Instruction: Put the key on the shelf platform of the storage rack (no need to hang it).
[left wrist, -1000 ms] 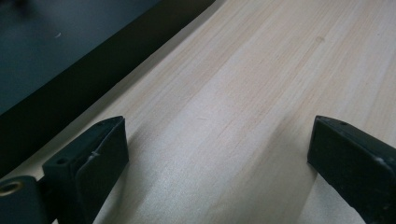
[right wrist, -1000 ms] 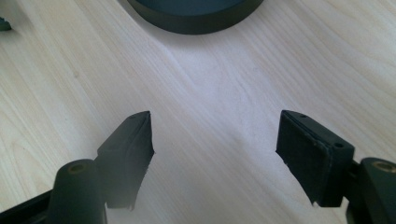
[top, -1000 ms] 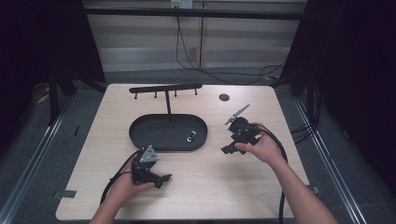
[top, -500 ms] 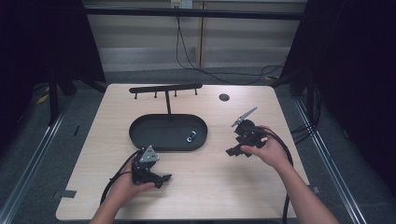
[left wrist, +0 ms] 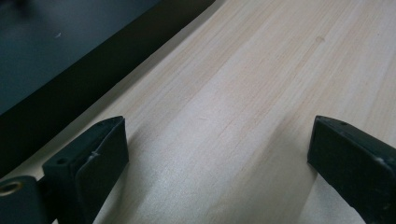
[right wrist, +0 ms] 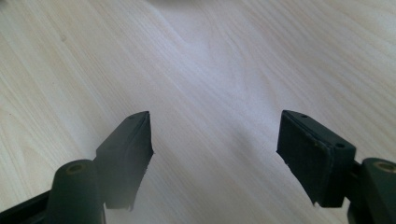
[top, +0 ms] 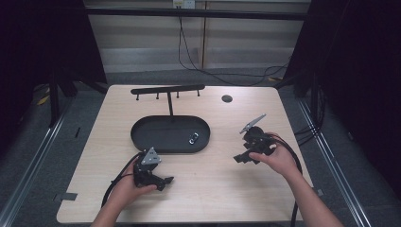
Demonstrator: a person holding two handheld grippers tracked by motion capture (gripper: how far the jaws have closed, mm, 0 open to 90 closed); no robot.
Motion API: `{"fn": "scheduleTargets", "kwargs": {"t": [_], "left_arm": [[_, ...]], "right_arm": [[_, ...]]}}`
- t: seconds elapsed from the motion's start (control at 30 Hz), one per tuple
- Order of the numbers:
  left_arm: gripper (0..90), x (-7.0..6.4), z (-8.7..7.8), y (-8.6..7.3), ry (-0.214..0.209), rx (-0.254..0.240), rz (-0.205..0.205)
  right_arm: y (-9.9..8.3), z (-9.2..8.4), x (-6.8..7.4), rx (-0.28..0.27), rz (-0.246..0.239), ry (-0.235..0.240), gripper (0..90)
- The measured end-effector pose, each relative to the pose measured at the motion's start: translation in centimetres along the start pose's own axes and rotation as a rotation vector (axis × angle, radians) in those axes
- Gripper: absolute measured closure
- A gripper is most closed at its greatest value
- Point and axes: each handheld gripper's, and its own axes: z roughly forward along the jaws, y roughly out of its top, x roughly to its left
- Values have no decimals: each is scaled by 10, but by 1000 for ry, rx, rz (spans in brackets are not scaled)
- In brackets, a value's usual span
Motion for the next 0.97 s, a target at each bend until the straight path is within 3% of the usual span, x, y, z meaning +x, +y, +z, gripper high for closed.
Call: {"fn": "scheduleTargets", "kwargs": {"t": [0.53, 0.6, 0.97], "left_arm": [[48, 0, 0, 0, 0, 1, 1], [48, 0, 0, 0, 0, 1, 1], [48, 0, 0, 0, 0, 0, 0]], "right_arm": [[-27, -1, 0, 11, 5, -12, 256], [-29, -3, 1, 25, -5, -29, 256], [-38, 0, 5, 68, -27, -17, 256]]}}
